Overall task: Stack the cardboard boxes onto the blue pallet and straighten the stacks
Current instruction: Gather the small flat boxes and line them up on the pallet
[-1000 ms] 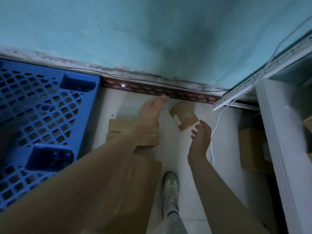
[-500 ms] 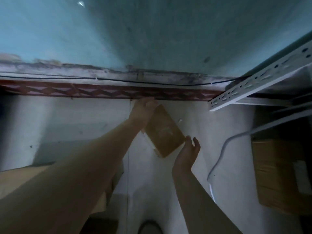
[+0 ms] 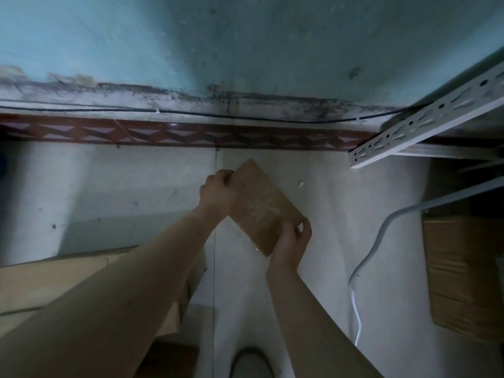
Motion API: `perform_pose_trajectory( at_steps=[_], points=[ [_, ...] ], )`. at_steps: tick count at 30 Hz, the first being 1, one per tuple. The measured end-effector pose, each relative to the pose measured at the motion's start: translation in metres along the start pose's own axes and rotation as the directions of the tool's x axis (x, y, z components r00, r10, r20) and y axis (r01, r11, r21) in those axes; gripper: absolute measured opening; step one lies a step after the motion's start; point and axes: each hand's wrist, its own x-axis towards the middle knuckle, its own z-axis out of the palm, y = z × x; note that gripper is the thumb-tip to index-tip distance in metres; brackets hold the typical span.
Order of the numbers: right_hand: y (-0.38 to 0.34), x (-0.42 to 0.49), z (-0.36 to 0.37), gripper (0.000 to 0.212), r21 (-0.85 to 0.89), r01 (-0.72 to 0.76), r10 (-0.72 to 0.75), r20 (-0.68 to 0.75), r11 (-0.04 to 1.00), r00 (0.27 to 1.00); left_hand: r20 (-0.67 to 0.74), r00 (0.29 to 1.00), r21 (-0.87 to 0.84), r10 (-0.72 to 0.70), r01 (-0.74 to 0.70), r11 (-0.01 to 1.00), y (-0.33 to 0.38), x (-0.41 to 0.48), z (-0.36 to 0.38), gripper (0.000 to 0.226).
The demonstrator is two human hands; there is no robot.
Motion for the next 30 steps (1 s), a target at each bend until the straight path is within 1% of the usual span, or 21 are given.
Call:
perform_pose_trajectory(
  at_steps=[2,5,7,11,15,18,20,24,26,28,30],
  points=[
    [-0.001,-0.022,0.000,0.063,-0.025,0.033,-0.033,0.015,0.999,0.999,-0.040,0.999,-0.014,0.002,-0.003,1.000,0.002,-0.018,-0.019,0.046],
    [-0.007,-0.070,-0.004,0.067,-0.088,0.096,-0.092,0.050,0.991,0.995,-0.123,0.992,-0.032,0.024,-0.029,0.999,0.007,-0.056,-0.058,0.035],
    [-0.013,-0.107,-0.004,0.069,-0.129,0.135,-0.125,0.083,0.982,0.989,-0.167,0.985,-0.045,0.050,-0.058,0.997,0.008,-0.087,-0.091,0.032],
    [-0.024,-0.200,0.003,0.065,-0.157,0.214,-0.184,0.184,0.964,0.966,-0.253,0.963,-0.081,0.092,-0.116,0.990,0.000,-0.158,-0.176,0.034],
    [-0.018,-0.313,0.014,0.057,-0.149,0.285,-0.236,0.281,0.947,0.930,-0.334,0.937,-0.149,0.098,-0.155,0.977,-0.021,-0.239,-0.273,0.031],
    [0.005,-0.409,0.022,0.053,-0.138,0.356,-0.293,0.342,0.924,0.893,-0.420,0.901,-0.184,0.108,-0.201,0.962,-0.049,-0.302,-0.356,0.032],
    [0.027,-0.475,0.030,0.053,-0.123,0.394,-0.324,0.377,0.911,0.868,-0.445,0.888,-0.211,0.118,-0.232,0.950,-0.075,-0.345,-0.415,0.033],
    [0.075,-0.605,0.052,0.047,-0.094,0.439,-0.358,0.441,0.894,0.823,-0.498,0.858,-0.239,0.124,-0.273,0.932,-0.138,-0.426,-0.530,0.016],
    [0.104,-0.664,0.066,0.046,-0.090,0.439,-0.342,0.496,0.894,0.798,-0.537,0.834,-0.217,0.124,-0.279,0.936,-0.174,-0.463,-0.585,0.017],
    [0.125,-0.704,0.077,0.045,-0.080,0.433,-0.327,0.537,0.898,0.778,-0.570,0.814,-0.199,0.115,-0.272,0.941,-0.198,-0.490,-0.623,0.017],
    [0.153,-0.751,0.089,0.046,-0.118,0.445,-0.289,0.609,0.888,0.739,-0.622,0.781,-0.213,0.058,-0.239,0.947,-0.234,-0.523,-0.665,0.018]
  ],
)
